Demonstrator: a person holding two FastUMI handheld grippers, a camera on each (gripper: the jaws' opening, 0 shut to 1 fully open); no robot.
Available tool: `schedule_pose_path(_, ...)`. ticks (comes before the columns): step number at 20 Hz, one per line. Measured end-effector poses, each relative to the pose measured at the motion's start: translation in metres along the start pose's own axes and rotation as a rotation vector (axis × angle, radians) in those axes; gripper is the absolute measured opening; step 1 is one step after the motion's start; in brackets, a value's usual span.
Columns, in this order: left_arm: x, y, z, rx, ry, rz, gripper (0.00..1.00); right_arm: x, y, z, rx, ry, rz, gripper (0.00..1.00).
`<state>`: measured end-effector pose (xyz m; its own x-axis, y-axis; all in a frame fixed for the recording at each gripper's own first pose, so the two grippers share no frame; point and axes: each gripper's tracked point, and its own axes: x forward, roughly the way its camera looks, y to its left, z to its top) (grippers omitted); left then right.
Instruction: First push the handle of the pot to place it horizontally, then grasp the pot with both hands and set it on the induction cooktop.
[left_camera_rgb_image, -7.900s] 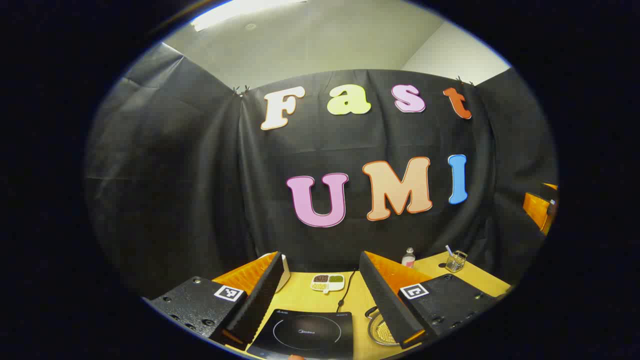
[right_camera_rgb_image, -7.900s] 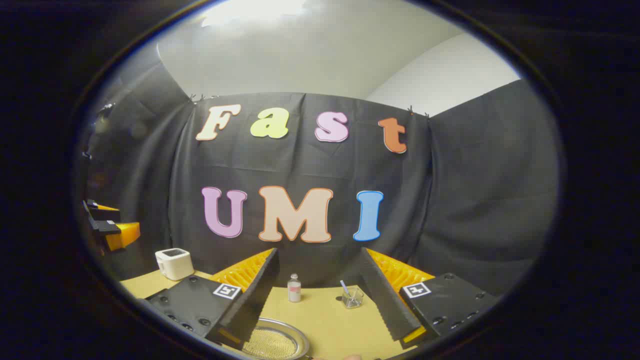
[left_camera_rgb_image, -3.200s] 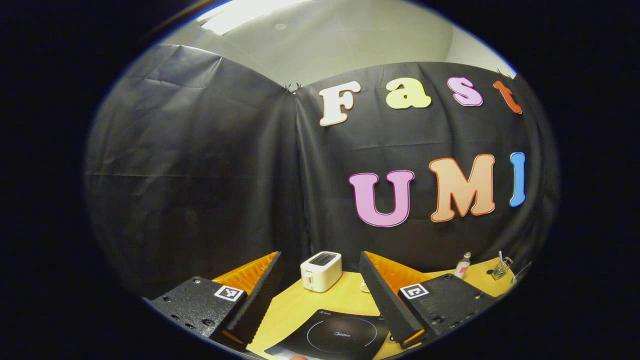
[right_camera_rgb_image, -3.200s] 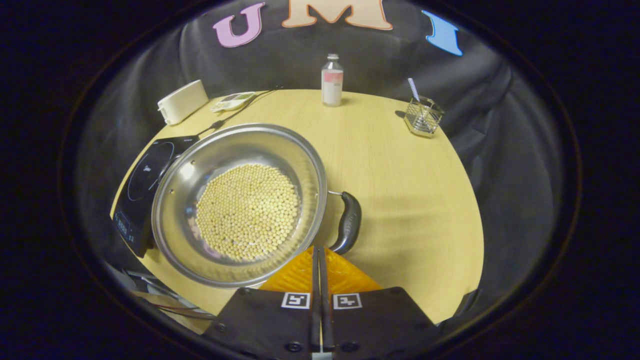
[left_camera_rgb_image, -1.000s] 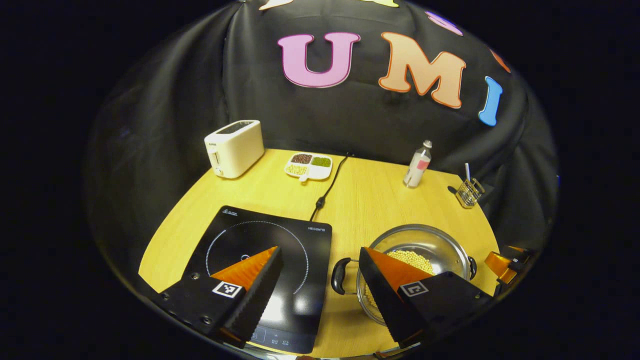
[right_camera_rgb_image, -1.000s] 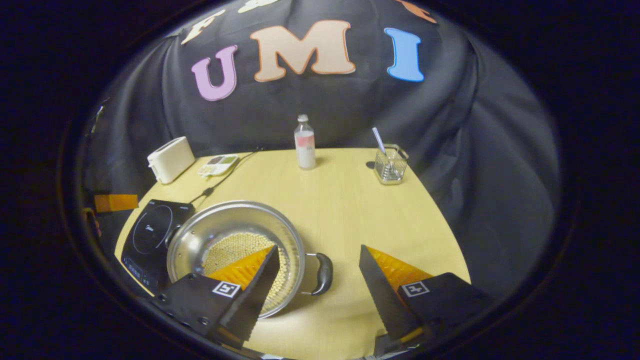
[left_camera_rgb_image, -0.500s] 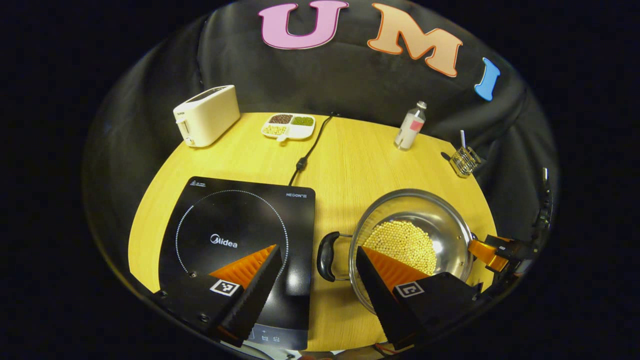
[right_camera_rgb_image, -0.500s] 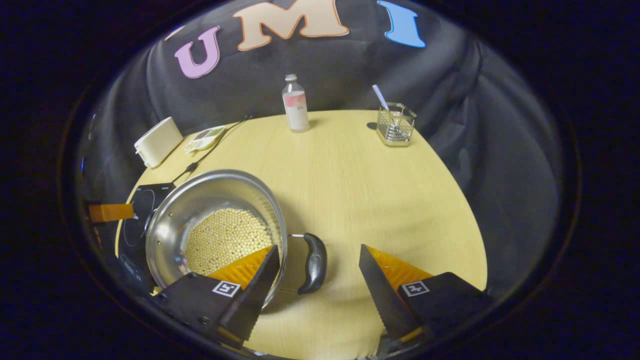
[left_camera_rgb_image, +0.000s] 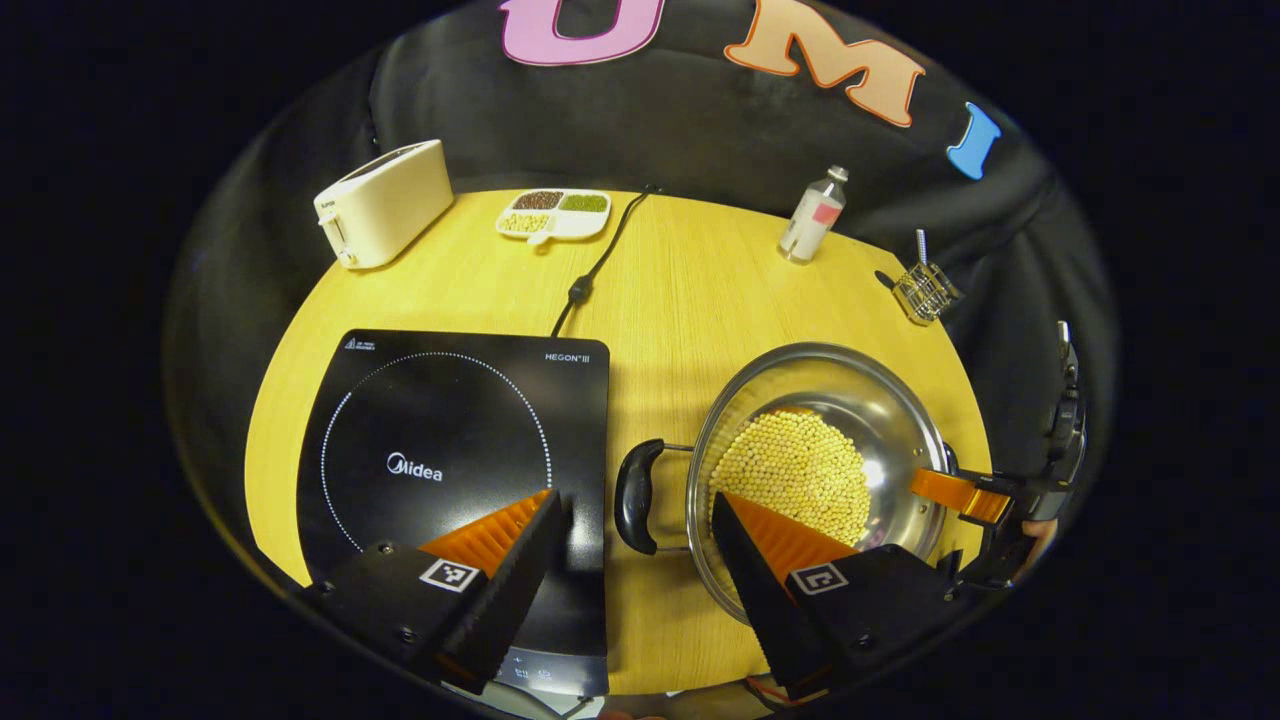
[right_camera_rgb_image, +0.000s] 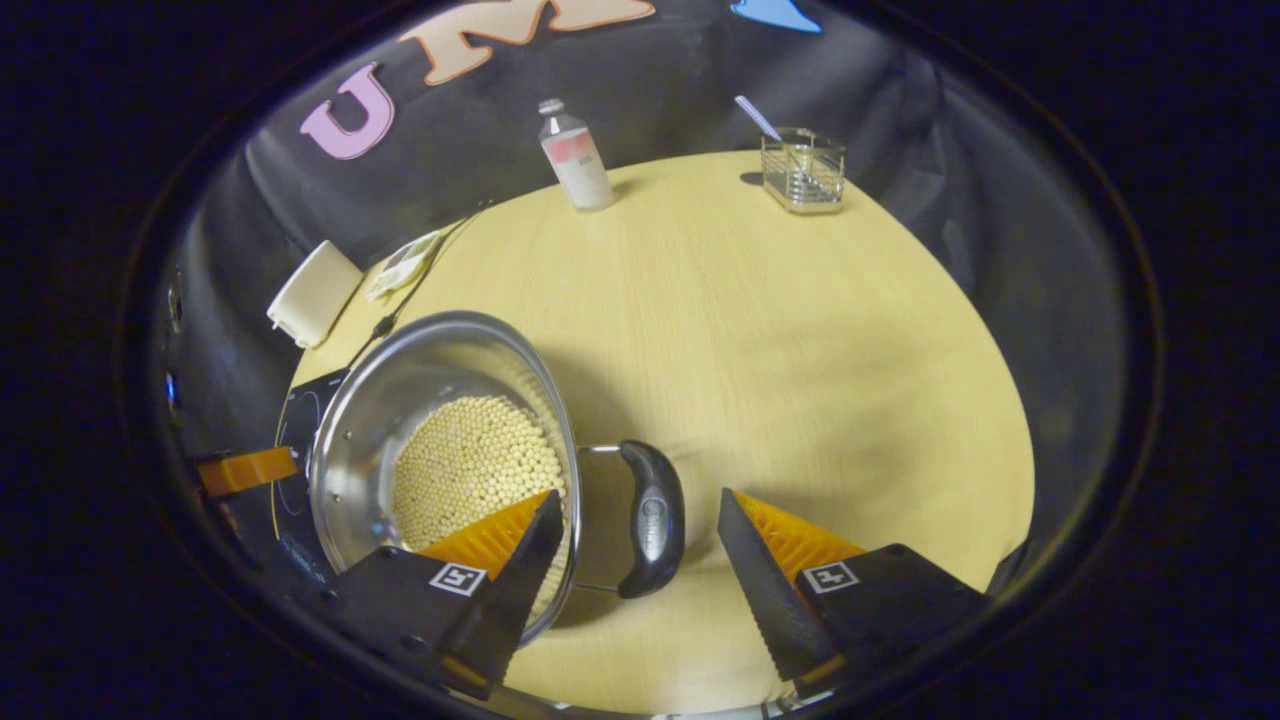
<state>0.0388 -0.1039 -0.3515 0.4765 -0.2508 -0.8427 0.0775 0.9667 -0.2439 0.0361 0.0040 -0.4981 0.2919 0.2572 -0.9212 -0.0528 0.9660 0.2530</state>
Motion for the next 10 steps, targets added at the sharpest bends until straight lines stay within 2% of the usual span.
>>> schedule_pose_path(3,0.008,-0.002,-0.007,0.001,0.049,-0.012,0.98,0.006,0.005,-0.008,0.036,0.044,0.030,0.96)
schedule_pose_path(9,0.025,-0.019,-0.020,0.000,0.126,-0.086,0.95,0.010,0.001,-0.020,-0.001,0.087,0.031,0.97)
schedule_pose_path(10,0.027,-0.016,-0.020,0.022,0.134,-0.074,0.95,0.010,0.001,-0.021,0.003,0.091,0.033,0.97)
